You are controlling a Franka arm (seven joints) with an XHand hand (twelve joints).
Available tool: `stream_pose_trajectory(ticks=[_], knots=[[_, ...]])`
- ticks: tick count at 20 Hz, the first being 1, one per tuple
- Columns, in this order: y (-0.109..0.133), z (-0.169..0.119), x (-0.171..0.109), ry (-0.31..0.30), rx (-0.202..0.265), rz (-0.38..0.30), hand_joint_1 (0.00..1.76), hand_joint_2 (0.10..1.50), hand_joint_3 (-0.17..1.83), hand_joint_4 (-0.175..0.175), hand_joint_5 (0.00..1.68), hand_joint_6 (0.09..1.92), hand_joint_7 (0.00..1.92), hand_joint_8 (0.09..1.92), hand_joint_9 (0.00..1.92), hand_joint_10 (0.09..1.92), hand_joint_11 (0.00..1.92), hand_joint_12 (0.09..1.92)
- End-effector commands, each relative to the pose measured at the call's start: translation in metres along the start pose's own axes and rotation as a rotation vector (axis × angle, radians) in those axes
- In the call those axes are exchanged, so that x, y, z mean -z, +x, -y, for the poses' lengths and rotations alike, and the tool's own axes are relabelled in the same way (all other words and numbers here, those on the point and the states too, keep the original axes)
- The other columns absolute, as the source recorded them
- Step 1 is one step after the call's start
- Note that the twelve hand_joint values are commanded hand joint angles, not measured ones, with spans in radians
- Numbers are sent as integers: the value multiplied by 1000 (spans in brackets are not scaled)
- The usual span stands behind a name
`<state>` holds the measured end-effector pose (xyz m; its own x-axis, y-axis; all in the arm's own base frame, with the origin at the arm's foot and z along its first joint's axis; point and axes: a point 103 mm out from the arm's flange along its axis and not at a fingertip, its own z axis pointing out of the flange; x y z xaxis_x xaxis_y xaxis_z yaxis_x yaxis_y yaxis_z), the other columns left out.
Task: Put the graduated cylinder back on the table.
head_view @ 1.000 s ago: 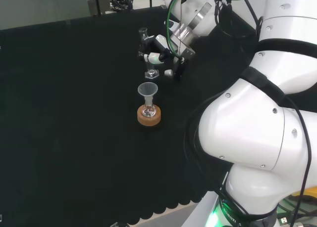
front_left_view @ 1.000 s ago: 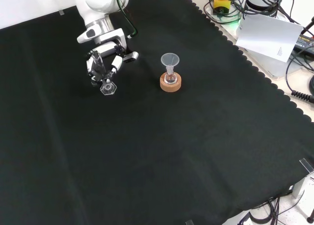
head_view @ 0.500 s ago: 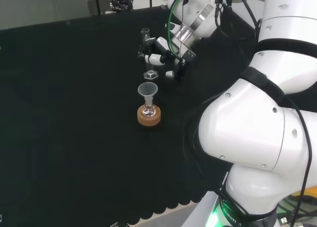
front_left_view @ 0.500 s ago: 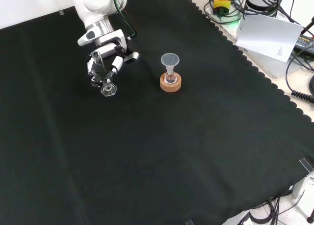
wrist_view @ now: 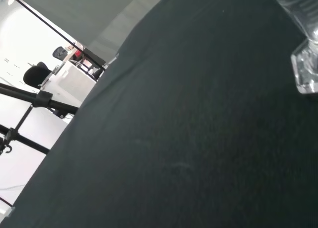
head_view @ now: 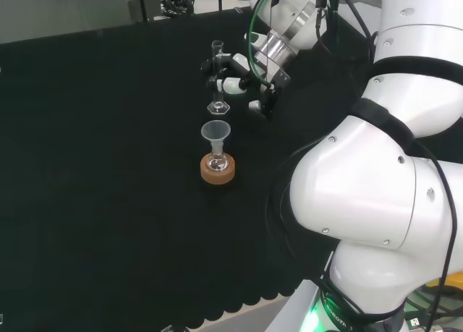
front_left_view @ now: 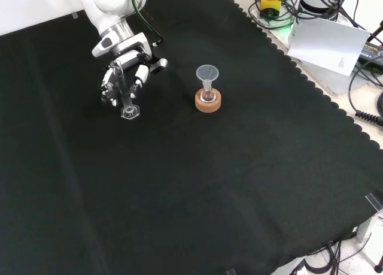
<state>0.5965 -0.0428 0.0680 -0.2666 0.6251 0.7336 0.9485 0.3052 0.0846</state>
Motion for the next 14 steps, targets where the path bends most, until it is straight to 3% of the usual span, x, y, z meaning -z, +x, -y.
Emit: stream_pose_trajectory(ticks=[1, 8, 14], knots=[[3, 0, 5, 9, 9, 6, 879, 1009, -175, -47, 331, 322, 435, 636, 897, 87, 500, 1272], [10, 17, 54, -26, 1, 58, 824, 956, -175, -42, 310, 138, 179, 630, 659, 87, 291, 1362], [30, 40, 97, -58, -10, 166, 814, 944, -175, -37, 303, 89, 113, 626, 596, 87, 222, 1390]])
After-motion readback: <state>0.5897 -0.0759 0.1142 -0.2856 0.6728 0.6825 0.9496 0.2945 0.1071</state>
